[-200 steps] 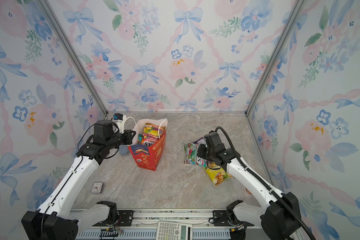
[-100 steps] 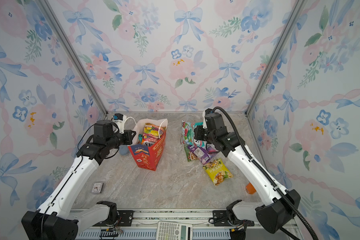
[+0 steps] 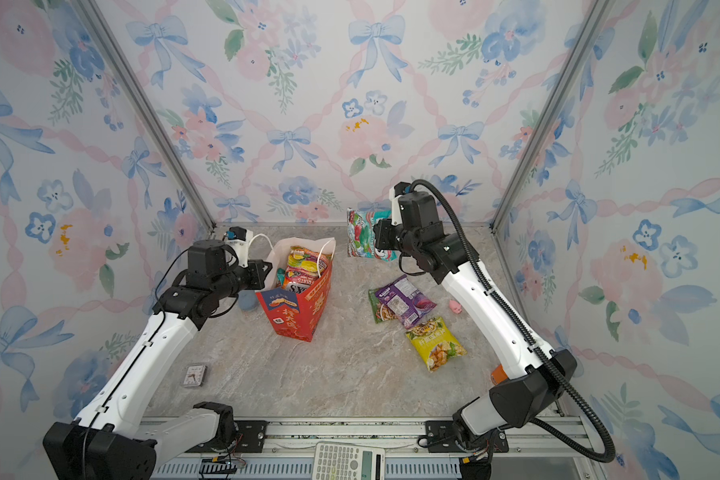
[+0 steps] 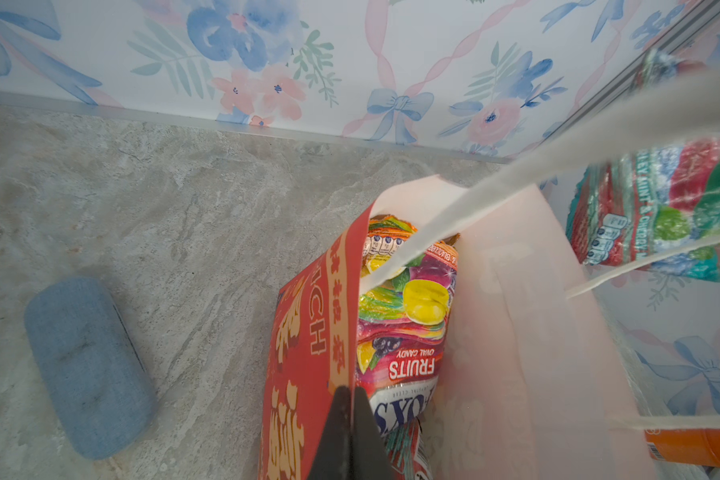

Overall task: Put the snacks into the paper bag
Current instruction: 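Lift the teal packet with the right gripper and carry it over the bag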

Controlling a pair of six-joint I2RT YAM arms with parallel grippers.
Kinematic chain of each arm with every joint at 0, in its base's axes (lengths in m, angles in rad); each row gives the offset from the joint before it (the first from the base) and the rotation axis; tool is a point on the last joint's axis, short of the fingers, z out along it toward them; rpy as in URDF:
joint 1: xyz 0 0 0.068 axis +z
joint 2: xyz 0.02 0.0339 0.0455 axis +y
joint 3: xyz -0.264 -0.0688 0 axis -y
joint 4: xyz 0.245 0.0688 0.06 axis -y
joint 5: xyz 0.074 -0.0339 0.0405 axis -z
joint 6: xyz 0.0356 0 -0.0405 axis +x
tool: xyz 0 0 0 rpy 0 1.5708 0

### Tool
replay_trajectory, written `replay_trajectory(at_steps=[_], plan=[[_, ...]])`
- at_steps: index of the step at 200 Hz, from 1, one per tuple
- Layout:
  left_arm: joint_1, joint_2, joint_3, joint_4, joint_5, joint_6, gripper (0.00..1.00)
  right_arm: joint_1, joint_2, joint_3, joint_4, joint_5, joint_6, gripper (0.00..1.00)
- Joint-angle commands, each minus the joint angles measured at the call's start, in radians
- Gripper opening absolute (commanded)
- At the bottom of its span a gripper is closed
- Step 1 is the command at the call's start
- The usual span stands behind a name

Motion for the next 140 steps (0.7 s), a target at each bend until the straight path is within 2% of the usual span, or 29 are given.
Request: replay_trajectory(at_steps=[1, 41, 90, 140], plan=[[0.005, -0.039, 0.009, 0.048, 0.026, 0.004, 0.00, 0.013, 0.037, 0.094, -0.007, -0.013, -0.041, 0.00], [0.005, -0.042, 0.010, 0.050, 0.027, 0.005, 0.00, 0.033, 0.115, 0.231, -0.031, -0.018, -0.065, 0.00], [0.006, -0.048, 0.008, 0.049, 0.031, 0.008, 0.00, 0.077, 0.253, 0.481, -0.099, -0.061, -0.128, 0.00], [0.007, -0.049, 0.006, 0.048, 0.030, 0.010, 0.00, 0.165, 0.437, 0.805, -0.299, -0.117, -0.270, 0.00]])
